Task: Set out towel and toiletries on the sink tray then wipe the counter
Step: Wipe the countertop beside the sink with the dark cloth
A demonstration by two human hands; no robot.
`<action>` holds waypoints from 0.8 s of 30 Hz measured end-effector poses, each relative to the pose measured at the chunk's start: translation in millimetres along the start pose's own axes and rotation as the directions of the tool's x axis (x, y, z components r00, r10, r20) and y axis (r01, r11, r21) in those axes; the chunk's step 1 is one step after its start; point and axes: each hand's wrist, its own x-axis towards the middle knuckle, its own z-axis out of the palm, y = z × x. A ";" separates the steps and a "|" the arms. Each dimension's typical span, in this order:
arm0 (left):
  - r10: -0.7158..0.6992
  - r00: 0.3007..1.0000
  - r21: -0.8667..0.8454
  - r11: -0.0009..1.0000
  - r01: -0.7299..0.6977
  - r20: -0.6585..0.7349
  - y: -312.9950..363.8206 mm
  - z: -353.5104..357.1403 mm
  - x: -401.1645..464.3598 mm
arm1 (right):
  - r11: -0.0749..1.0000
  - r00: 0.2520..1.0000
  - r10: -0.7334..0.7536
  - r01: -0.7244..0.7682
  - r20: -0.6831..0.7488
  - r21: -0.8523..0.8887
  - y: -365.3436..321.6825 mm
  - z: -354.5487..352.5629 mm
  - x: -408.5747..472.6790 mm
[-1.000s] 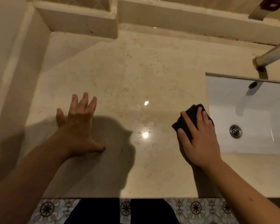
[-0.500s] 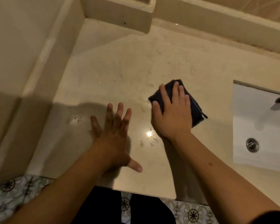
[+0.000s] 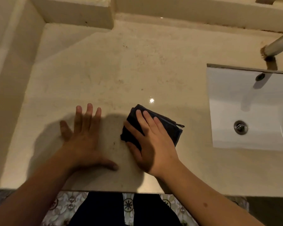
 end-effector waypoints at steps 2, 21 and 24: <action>0.006 1.000 -0.007 1.000 -0.006 -0.005 -1.4 -0.3 -0.2 | 1.000 1.000 0.006 -0.006 -0.004 -0.006 15.5 -0.2 -20.9; -0.160 0.975 -0.244 0.950 0.194 0.151 49.7 15.4 -42.7 | 0.975 0.975 0.220 -0.220 -0.034 -0.005 46.0 -22.2 9.5; -0.177 0.968 -0.241 0.946 0.218 0.180 50.8 16.9 -37.2 | 0.990 0.990 0.141 -0.142 -0.023 -0.021 16.7 -15.0 30.7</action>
